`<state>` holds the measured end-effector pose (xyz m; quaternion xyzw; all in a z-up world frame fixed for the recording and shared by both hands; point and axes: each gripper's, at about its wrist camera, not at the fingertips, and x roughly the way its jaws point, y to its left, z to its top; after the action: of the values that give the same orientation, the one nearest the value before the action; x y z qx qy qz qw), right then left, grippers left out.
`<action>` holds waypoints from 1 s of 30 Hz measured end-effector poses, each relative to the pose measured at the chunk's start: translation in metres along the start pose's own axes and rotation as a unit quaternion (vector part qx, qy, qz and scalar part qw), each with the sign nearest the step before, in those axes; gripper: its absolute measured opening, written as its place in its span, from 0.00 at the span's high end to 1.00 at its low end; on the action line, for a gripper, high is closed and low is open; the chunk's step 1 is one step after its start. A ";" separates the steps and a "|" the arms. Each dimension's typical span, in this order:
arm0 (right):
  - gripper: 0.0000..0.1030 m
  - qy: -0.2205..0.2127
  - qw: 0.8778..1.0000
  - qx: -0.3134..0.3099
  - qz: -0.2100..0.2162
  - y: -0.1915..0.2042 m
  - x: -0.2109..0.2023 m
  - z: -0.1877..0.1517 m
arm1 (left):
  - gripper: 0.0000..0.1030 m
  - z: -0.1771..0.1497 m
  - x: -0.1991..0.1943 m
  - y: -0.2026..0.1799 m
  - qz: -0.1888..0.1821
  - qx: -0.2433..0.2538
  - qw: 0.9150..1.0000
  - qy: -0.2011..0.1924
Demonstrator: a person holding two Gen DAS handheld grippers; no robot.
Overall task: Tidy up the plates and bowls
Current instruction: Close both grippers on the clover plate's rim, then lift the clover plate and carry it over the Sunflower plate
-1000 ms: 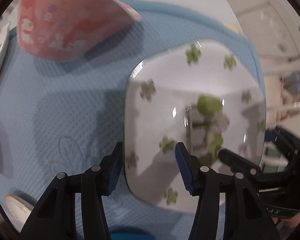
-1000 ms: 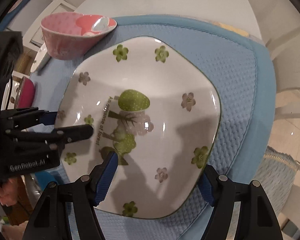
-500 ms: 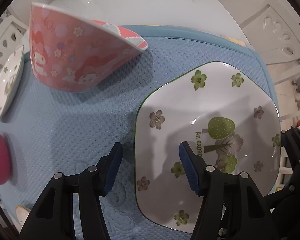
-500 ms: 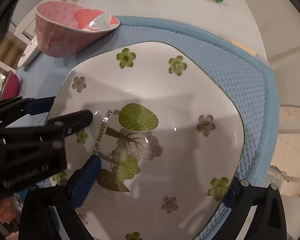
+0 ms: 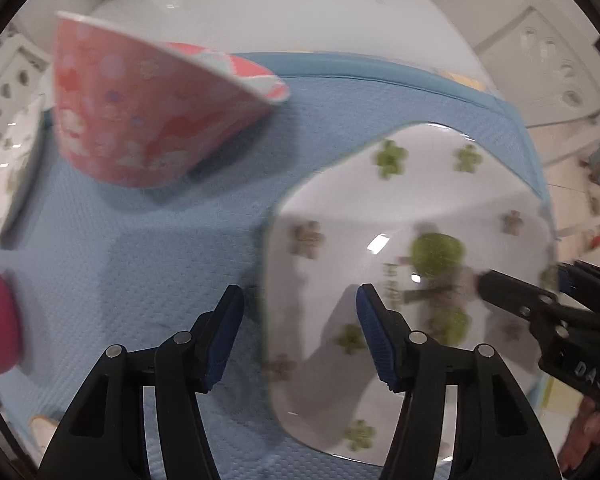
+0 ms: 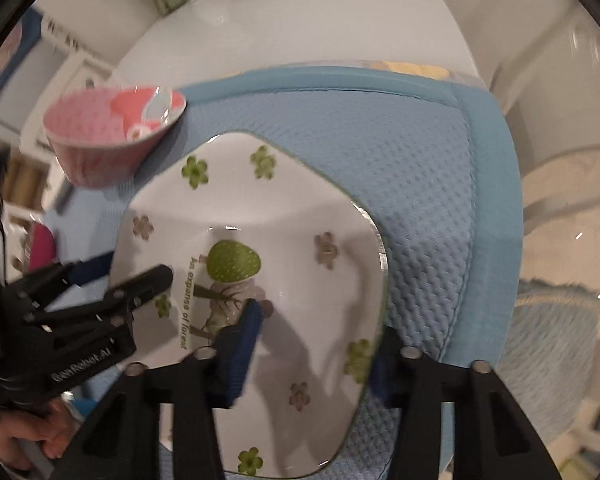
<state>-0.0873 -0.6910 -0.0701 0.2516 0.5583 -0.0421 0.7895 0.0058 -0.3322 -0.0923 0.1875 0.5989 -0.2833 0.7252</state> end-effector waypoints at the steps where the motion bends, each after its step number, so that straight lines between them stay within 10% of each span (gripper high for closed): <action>1: 0.60 -0.001 1.000 0.004 0.013 -0.004 -0.002 0.000 | 0.41 -0.002 0.000 -0.006 -0.013 0.005 1.000 0.004; 30: 0.59 -0.032 0.998 -0.005 0.056 0.028 -0.050 -0.021 | 0.43 -0.034 -0.073 0.014 -0.049 0.011 0.998 -0.048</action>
<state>-0.1142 -0.6686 -0.0200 0.2768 0.5179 -0.0036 0.8094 -0.0207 -0.2872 -0.0297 0.1518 0.5690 -0.3337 0.7361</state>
